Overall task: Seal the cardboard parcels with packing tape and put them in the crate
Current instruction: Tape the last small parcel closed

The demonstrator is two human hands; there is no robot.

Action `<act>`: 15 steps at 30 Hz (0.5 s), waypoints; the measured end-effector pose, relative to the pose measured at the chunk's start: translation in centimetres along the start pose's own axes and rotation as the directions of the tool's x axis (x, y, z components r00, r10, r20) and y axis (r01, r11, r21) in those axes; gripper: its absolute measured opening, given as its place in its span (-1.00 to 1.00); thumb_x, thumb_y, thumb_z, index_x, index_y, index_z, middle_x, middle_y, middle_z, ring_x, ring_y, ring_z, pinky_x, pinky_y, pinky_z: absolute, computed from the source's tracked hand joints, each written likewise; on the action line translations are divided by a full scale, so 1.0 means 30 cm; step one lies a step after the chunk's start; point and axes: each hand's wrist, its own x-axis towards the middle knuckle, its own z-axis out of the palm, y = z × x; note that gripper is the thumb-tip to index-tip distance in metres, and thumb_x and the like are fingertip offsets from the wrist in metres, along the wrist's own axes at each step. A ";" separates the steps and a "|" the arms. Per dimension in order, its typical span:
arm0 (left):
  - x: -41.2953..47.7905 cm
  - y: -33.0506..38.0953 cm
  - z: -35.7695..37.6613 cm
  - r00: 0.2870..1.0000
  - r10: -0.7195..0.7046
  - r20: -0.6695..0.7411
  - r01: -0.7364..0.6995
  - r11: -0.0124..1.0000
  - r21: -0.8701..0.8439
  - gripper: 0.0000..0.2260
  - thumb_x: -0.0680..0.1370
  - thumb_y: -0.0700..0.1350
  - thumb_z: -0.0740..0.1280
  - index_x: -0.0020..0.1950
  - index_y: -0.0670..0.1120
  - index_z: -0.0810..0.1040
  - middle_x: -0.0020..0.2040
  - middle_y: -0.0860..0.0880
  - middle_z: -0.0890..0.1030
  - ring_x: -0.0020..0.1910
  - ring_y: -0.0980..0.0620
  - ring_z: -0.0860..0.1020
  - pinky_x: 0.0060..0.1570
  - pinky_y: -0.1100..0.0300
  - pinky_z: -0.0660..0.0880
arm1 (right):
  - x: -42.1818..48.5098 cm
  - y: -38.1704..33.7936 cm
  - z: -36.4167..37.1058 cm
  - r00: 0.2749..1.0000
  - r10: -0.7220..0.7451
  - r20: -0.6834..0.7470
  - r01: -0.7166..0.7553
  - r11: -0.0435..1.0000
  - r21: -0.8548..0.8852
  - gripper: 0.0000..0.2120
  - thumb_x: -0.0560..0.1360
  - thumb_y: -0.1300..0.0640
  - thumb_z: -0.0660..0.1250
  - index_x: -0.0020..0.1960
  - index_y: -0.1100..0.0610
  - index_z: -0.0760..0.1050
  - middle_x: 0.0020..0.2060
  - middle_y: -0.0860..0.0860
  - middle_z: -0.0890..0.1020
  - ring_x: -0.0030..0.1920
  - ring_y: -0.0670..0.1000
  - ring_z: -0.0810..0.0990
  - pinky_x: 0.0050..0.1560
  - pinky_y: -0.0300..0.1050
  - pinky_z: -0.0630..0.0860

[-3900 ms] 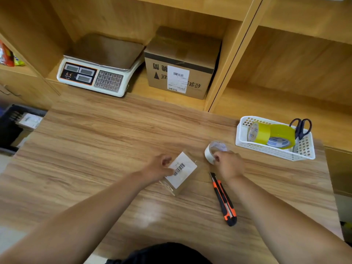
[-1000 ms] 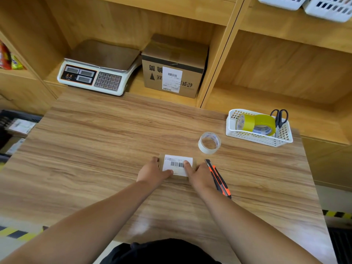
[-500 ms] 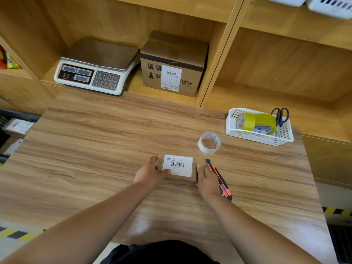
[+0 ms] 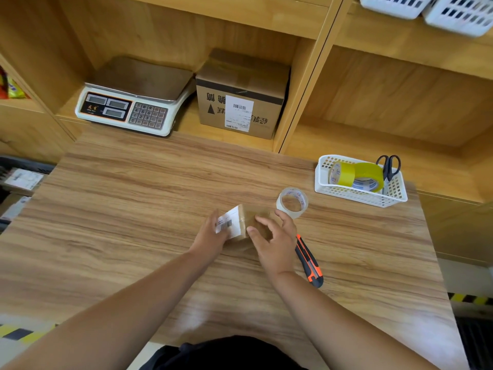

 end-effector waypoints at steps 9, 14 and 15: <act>0.017 0.010 -0.046 0.987 0.132 -0.088 -0.130 0.991 0.030 -0.69 0.52 -0.10 0.37 0.25 -0.04 0.46 0.20 -0.12 0.53 0.16 -0.08 0.51 0.15 0.03 0.47 | -0.022 -0.069 0.113 0.993 0.110 -0.031 -0.113 0.982 -0.151 -0.24 0.30 -0.13 0.51 0.34 0.20 0.33 0.21 0.10 0.42 0.25 0.12 0.31 0.23 -0.03 0.24; 0.000 -0.018 -0.093 0.974 0.192 -0.118 -0.176 0.975 0.135 -0.72 0.44 -0.02 0.47 0.10 0.03 0.50 -0.04 0.07 0.55 -0.07 0.11 0.55 -0.15 0.29 0.42 | -0.041 -0.062 0.117 0.993 0.079 0.088 -0.064 0.984 -0.168 -0.09 0.19 -0.30 0.45 0.36 0.19 0.32 0.18 0.07 0.40 0.22 0.07 0.31 0.25 -0.04 0.29; -0.004 -0.012 -0.102 0.974 0.197 -0.110 -0.174 0.966 0.191 -0.69 0.43 0.02 0.47 0.11 0.05 0.49 -0.08 0.11 0.53 -0.12 0.15 0.53 -0.22 0.31 0.40 | -0.040 -0.062 0.114 0.990 0.077 0.121 -0.057 0.985 -0.162 -0.04 0.13 -0.36 0.38 0.36 0.18 0.31 0.17 0.05 0.39 0.22 0.05 0.31 0.26 -0.04 0.30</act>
